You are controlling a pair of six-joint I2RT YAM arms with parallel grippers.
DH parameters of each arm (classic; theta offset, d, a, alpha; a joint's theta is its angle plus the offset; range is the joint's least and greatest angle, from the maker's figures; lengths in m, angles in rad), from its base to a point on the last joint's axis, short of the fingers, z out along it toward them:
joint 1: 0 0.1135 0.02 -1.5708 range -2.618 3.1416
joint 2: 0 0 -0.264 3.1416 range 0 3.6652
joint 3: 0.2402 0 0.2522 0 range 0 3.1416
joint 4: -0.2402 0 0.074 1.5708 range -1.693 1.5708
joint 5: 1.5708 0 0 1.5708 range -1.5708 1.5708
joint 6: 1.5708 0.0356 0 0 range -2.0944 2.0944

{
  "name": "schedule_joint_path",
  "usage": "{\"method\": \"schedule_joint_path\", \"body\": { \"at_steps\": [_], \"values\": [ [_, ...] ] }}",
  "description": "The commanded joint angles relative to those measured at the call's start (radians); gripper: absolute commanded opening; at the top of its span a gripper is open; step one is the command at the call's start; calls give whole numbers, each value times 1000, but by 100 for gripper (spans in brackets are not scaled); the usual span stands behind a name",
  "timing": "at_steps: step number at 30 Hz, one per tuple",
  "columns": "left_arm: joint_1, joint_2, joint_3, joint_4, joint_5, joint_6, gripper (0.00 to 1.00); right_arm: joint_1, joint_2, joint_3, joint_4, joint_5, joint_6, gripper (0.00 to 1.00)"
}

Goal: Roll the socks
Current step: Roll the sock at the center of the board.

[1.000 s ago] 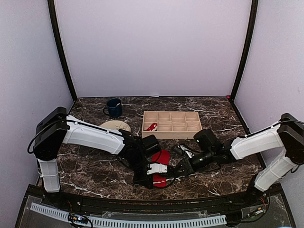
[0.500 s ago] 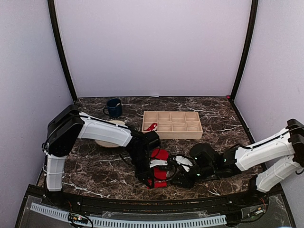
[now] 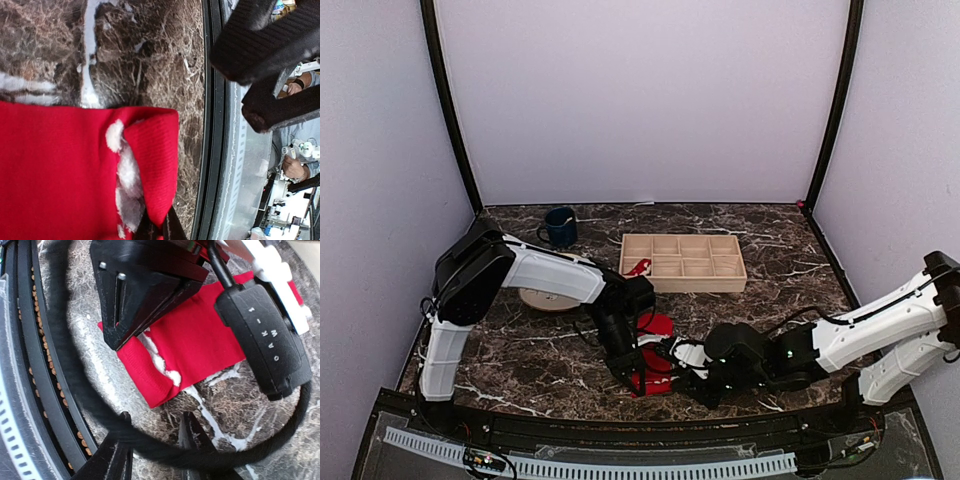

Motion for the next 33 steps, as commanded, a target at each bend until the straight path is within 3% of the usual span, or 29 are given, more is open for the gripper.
{"method": "schedule_joint_path", "body": {
  "at_steps": [1,16,22,33],
  "values": [
    [17,52,29,-66,8,29,0,53,-15,35,-16,127,-54,31],
    [50,109,70,-113,64,48,2,188,160,153,-114,267,-240,38],
    [50,129,91,-133,66,55,2,190,228,203,-143,330,-328,45],
    [50,148,104,-145,49,61,3,145,292,256,-206,330,-418,46]
  ]
}}
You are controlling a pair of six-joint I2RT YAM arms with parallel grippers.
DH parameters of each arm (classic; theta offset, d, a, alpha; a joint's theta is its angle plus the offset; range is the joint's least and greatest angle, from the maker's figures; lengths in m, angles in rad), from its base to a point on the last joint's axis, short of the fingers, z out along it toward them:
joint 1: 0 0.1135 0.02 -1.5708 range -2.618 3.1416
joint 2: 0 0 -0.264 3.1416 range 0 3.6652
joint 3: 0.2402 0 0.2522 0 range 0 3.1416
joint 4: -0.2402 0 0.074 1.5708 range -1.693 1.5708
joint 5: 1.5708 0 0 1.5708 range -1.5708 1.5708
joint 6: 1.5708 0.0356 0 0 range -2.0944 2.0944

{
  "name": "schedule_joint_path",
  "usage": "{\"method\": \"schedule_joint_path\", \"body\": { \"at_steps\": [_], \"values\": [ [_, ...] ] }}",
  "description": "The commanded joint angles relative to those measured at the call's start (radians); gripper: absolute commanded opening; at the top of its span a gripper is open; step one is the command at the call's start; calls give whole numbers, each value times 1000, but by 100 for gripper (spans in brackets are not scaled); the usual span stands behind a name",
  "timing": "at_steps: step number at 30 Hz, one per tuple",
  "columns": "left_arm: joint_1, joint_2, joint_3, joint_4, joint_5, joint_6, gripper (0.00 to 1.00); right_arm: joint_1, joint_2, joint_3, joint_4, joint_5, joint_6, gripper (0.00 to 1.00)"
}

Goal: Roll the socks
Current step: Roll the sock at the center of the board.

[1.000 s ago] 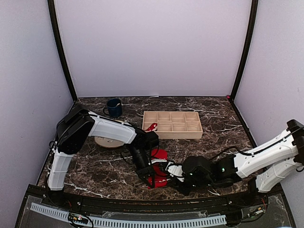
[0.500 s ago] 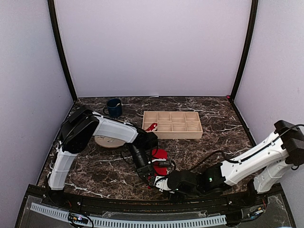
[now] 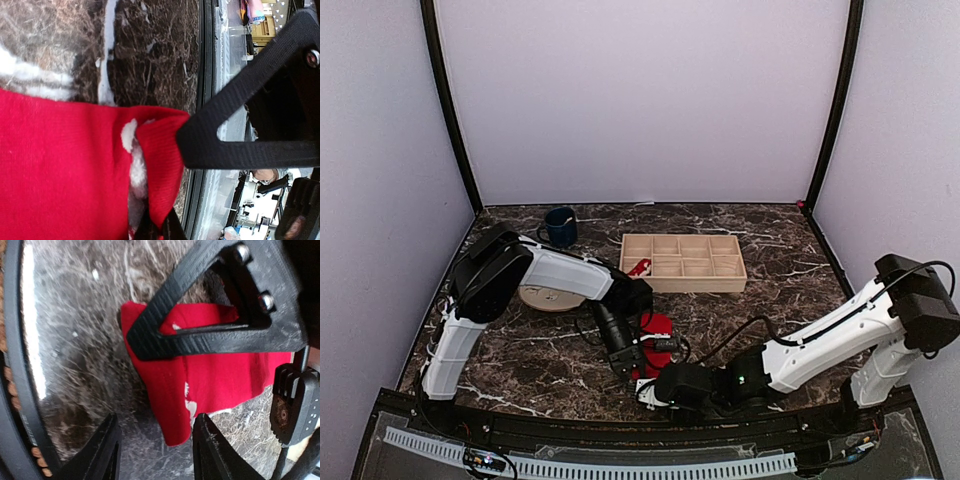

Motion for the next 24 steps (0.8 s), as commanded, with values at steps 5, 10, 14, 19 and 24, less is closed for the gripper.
{"method": "schedule_joint_path", "body": {
  "at_steps": [5,10,14,19,24],
  "values": [
    [5,33,2,2,-86,26,3,-66,9,45,-50,-47,-84,42],
    [5,37,5,0,-97,22,3,-89,14,63,-84,-106,-114,37],
    [5,41,12,-4,-100,21,4,-96,20,72,-105,-143,-121,34],
    [6,43,16,-6,-102,21,4,-100,56,88,-127,-170,-114,25],
    [9,44,15,-5,-113,18,4,-107,61,97,-138,-199,-103,9]
  ]
}}
